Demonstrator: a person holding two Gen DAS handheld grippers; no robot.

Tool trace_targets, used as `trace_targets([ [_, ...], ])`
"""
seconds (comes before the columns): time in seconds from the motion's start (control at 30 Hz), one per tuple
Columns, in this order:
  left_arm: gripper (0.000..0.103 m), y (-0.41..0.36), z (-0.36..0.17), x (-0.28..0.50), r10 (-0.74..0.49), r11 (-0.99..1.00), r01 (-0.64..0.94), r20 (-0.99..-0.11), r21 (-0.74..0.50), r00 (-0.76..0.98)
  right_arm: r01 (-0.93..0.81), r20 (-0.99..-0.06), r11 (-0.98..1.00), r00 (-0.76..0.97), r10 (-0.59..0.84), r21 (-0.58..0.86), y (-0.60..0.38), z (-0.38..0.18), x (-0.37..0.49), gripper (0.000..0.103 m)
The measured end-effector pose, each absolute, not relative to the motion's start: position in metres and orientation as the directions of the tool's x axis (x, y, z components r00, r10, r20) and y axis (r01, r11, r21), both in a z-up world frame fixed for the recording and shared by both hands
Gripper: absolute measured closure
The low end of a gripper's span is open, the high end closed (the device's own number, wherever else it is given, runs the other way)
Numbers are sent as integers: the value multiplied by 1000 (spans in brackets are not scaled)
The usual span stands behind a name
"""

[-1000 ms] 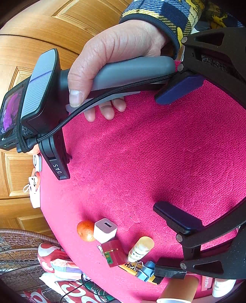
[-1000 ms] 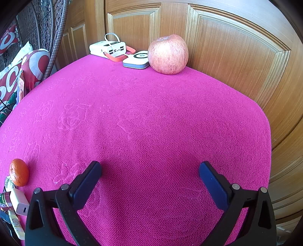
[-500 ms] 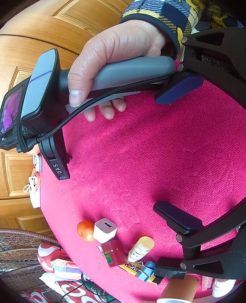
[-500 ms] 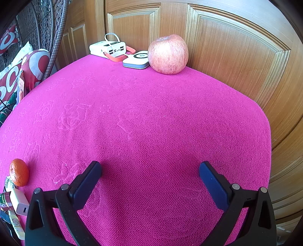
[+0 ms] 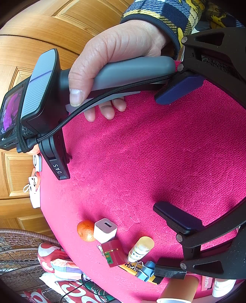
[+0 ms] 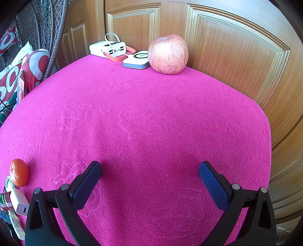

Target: Organize rigid objects

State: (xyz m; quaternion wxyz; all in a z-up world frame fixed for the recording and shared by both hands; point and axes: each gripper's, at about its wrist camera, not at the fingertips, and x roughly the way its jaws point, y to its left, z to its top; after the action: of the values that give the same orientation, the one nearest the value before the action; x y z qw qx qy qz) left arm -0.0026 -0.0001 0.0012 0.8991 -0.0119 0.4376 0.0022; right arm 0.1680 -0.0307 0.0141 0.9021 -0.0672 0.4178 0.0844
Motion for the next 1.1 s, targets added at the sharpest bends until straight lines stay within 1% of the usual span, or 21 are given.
trace_targets([
  [0.33, 0, 0, 1, -3, -5, 1000, -17, -787, -20, 617, -208, -765, 977, 636, 97, -49, -31, 14, 168, 0],
  [0.47, 0, -2, 4, -6, 32, 998, -63, -786, -10, 618, -208, -765, 977, 636, 98, -49, -31, 14, 168, 0],
  [0.5, 1, -3, 8, -11, 37, 997, -77, -773, -15, 633, -208, -765, 977, 636, 97, -49, -31, 14, 168, 0],
  [0.6, 1, 0, 38, -38, 34, 993, -106, -696, -61, 718, -208, -765, 977, 636, 97, -49, -31, 14, 168, 0],
  [0.73, 0, 22, 82, -86, 93, 975, -193, -593, -107, 800, -208, -765, 977, 637, 98, -48, -32, 14, 168, 0],
  [0.8, 0, 41, 95, -114, 130, 956, -252, -555, -150, 822, -208, -765, 977, 636, 99, -46, -32, 14, 168, 0],
  [0.9, 0, 71, 101, -160, 251, 911, -380, -514, -161, 820, -222, -764, 974, 636, 108, -47, -32, 14, 168, 0],
  [0.93, 0, 78, 98, -171, 281, 897, -411, -513, -159, 811, -234, -763, 971, 634, 121, -40, -33, 15, 168, 0],
  [1.0, 0, 96, 90, -191, 332, 866, -472, -518, -163, 788, -283, -743, 959, 637, 203, 19, -38, 20, 163, 0],
  [1.03, 0, 103, 85, -199, 352, 852, -497, -522, -165, 777, -303, -718, 952, 651, 248, 53, -43, 27, 157, 0],
  [1.1, 0, 112, 77, -211, 351, 839, -511, -533, -187, 770, -366, -623, 925, 701, 347, 104, -53, 50, 135, 0],
])
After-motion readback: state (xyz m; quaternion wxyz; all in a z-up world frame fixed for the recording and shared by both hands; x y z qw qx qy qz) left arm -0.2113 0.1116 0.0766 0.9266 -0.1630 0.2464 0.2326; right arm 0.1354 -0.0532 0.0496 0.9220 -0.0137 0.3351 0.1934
